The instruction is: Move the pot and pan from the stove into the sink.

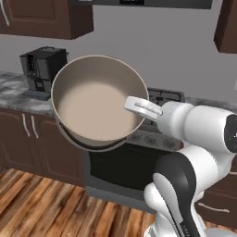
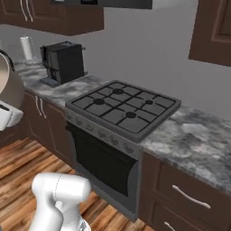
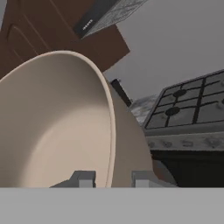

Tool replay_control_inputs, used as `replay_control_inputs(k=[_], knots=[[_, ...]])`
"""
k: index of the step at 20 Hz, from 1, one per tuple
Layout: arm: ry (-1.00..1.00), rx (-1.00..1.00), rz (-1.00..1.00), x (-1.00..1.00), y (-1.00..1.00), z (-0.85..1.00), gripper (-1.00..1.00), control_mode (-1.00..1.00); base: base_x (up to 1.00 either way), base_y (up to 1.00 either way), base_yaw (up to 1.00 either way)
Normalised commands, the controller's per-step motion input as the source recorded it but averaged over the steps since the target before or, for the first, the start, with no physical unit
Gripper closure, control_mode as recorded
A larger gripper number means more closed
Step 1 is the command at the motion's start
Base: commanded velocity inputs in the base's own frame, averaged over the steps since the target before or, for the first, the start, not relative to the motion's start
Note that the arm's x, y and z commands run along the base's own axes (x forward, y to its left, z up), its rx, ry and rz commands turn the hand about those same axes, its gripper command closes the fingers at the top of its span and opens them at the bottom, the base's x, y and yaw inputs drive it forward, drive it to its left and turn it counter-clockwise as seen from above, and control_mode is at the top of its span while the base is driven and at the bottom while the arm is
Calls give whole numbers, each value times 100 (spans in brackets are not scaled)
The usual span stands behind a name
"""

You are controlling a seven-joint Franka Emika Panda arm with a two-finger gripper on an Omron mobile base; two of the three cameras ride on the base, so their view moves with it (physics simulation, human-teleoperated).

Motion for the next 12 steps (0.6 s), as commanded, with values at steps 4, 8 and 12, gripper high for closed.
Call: replay_control_inputs(k=[4,8,12], knots=[[0,0,0,0,0,0,100,100,-26,-3,43],[0,0,0,0,0,0,100,100,-25,-3,43],[0,0,0,0,0,0,100,100,-24,-2,44]])
